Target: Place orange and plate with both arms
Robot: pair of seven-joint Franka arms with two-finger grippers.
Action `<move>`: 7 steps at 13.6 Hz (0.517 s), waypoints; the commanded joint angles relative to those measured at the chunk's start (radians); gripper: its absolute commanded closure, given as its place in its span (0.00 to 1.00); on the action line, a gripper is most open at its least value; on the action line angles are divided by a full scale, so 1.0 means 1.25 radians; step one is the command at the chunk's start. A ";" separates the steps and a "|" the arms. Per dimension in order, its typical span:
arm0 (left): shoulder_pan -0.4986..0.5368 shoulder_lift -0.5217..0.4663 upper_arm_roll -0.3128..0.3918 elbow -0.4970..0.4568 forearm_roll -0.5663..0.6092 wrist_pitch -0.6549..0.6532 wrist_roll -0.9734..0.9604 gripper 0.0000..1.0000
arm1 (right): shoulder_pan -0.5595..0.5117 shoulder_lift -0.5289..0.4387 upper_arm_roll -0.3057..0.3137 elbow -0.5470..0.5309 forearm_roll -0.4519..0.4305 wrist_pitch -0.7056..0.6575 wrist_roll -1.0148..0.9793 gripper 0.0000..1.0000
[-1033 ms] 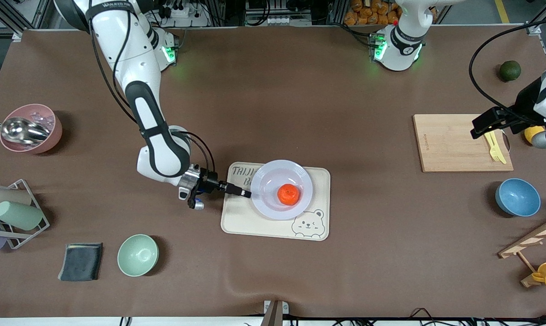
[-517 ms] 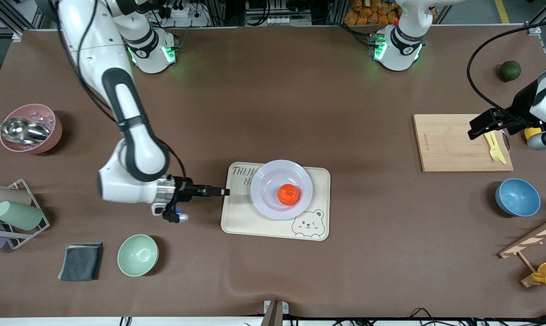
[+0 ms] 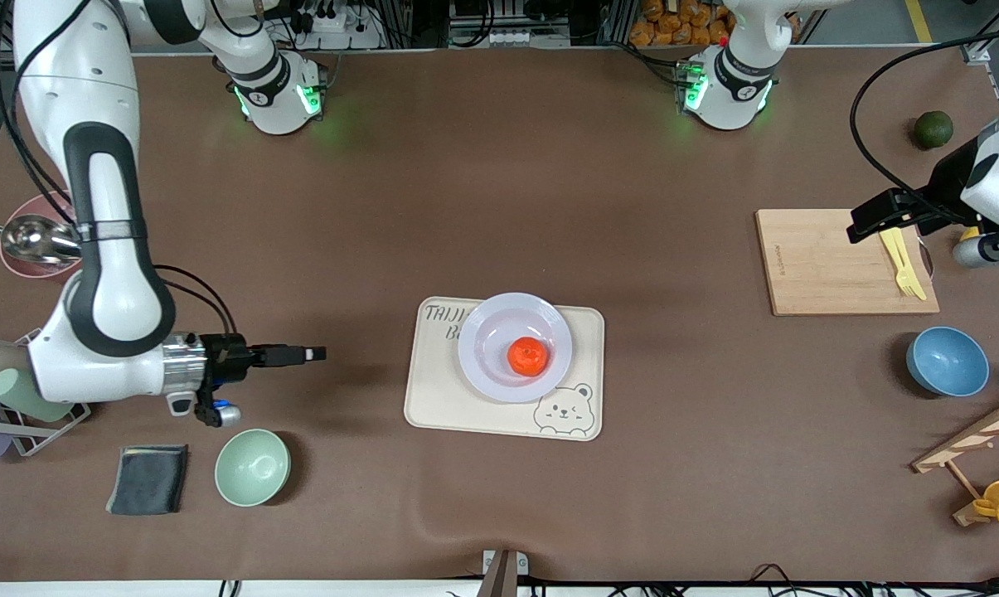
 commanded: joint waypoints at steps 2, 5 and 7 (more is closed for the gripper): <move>0.005 -0.029 0.004 0.004 -0.012 -0.028 0.017 0.00 | -0.057 0.009 0.014 0.086 -0.108 -0.073 0.012 0.00; 0.007 -0.048 0.006 0.005 -0.008 -0.064 0.015 0.00 | -0.080 0.008 0.013 0.156 -0.181 -0.149 0.007 0.00; 0.026 -0.050 0.012 0.005 -0.015 -0.073 0.019 0.00 | -0.111 0.007 0.014 0.188 -0.211 -0.188 0.004 0.00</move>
